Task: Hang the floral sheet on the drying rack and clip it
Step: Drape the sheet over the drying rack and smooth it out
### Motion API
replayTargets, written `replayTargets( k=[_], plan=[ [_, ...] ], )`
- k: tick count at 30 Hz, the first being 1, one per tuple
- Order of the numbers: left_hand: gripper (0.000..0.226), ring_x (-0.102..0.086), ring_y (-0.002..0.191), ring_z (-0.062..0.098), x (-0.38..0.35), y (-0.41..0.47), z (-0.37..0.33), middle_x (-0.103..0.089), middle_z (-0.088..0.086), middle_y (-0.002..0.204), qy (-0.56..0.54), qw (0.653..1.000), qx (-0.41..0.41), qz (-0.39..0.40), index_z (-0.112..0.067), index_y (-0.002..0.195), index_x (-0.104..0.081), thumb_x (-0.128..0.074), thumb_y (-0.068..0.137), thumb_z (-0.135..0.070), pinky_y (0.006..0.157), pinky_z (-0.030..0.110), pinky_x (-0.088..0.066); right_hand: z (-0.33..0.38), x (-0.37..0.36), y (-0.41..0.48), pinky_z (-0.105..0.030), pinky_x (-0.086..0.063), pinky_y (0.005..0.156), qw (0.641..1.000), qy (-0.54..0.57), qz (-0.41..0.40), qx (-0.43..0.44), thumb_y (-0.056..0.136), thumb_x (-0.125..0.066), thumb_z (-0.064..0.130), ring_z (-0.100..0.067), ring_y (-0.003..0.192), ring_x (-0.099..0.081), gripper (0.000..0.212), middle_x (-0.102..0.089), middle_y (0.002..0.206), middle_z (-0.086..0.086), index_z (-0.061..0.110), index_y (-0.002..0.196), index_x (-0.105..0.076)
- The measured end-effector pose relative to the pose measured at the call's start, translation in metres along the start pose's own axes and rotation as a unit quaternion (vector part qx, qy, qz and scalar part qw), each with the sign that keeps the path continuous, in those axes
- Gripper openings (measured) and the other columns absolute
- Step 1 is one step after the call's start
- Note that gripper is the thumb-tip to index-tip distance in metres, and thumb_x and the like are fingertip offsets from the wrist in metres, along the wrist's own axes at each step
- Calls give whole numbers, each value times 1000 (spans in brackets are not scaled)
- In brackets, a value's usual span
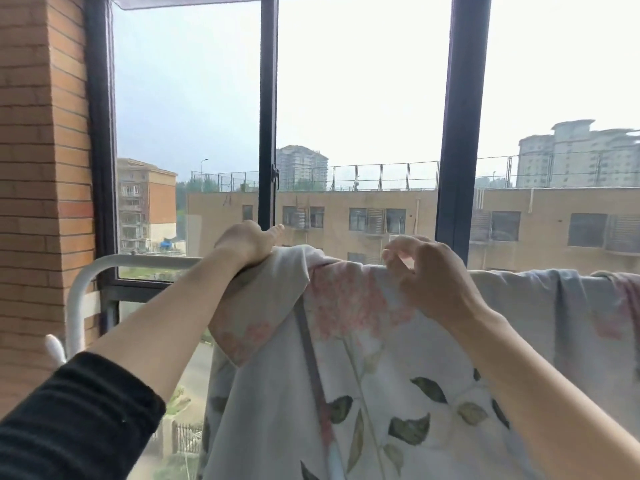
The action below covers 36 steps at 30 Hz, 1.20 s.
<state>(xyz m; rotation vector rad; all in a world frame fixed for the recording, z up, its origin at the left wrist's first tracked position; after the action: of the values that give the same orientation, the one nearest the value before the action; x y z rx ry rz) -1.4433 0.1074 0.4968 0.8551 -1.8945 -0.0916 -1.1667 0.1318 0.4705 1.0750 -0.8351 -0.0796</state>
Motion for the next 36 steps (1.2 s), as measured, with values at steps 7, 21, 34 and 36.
replayTargets(
  k=[7,21,34,36],
  plan=[
    [34,-56,92,20,1,-57,14,-60,6,100,-158,945,-172,-229,-7,102,-58,-45,95,-38,80,28,-41,45,-55,4,-32,-39,76,995,-81,26,51,94,-40,49,-20,87,-61,32,-68,89,7,27,90,-63],
    [108,-55,106,-8,-58,-132,70,-54,-26,119,-386,914,-97,-83,-44,136,-29,-92,48,-36,77,18,-51,39,-67,7,-28,-31,70,992,-102,-25,73,95,-40,49,-17,82,-63,34,-69,85,10,28,87,-65],
    [29,-51,64,22,61,-17,17,-54,5,61,-361,897,-73,-244,-12,63,-58,-65,86,-28,60,29,-38,12,-30,1,-30,-28,62,996,-73,-7,49,92,-38,57,-22,81,-63,39,-69,83,7,28,96,-64],
    [26,-57,77,26,55,10,12,-60,8,74,-284,937,-57,-195,-8,79,-64,-62,88,-32,65,29,-40,0,-29,3,-32,-30,61,994,-104,-9,22,95,-34,53,-25,81,-64,42,-70,82,5,25,90,-64]
  ],
)
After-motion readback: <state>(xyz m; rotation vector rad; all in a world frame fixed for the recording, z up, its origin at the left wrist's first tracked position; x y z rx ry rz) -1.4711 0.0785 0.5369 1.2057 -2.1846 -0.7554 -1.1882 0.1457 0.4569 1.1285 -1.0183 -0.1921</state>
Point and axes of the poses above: each hand's wrist, its own y-axis towards the middle knuckle, its own x-axis out of the back of the hand, z = x × y, the point moved 3 cm from there along y, towards the middle knuckle
